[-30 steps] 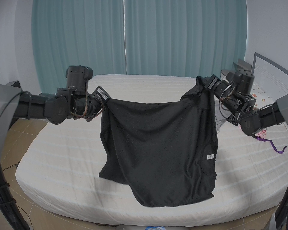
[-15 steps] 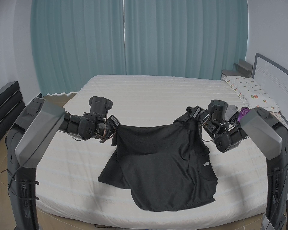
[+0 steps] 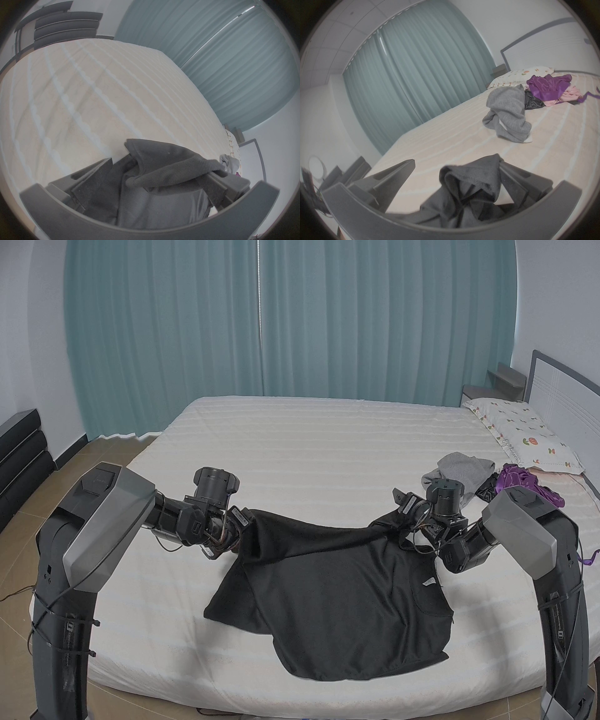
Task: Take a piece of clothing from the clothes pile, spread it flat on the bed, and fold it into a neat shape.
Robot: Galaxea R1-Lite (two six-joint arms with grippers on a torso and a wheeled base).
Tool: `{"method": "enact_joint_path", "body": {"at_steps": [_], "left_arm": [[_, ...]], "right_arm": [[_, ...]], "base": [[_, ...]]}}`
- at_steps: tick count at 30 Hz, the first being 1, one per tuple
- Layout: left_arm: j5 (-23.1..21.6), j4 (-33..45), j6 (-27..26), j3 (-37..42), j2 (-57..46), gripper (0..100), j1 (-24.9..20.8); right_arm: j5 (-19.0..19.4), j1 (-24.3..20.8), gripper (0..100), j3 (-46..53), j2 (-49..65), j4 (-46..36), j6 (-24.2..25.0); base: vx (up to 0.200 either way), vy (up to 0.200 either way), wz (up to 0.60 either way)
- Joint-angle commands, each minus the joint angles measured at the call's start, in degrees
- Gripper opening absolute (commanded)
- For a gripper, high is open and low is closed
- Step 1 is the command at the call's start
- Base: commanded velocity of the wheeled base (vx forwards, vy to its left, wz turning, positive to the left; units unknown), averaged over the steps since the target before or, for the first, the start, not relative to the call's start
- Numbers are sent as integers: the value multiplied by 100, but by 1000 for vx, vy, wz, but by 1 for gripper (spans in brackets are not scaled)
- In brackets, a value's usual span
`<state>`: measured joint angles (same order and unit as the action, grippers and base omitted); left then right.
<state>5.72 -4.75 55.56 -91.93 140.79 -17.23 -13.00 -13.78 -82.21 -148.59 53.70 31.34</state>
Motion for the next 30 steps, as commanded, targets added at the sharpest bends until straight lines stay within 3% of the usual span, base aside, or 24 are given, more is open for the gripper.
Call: {"method": "enact_joint_path", "body": {"at_steps": [1,2,7,10,16,19,20,23,30], "left_arm": [[17,62,-2,-150,54,100,167],[149,-34,51,-334,36,100,351],[342,-351,605,-449,89,100,387],[342,-342,587,-378,107,100,387],[193,291,438,-229,63,100,501],[-159,572,411,-71,1,100,527],[-554,669,341,246,-139,100,527],[-1099,669,-125,773,-403,100,554],[-1187,651,-371,1107,-544,100,589]], "right_arm": [[60,112,100,-93,366,62,337],[148,138,100,-330,647,62,680],[-63,235,100,-867,208,79,715],[-72,279,100,-744,58,0,680],[324,340,100,127,181,-26,680],[509,340,100,452,313,-17,715],[640,314,100,672,410,-26,751],[772,279,100,979,463,-17,768],[781,226,100,1111,445,-26,812]], "base": [[0,0,0],[0,0,0],[0,0,0],[0,0,0],[0,0,0],[0,0,0],[0,0,0],[0,0,0],[0,0,0]]}}
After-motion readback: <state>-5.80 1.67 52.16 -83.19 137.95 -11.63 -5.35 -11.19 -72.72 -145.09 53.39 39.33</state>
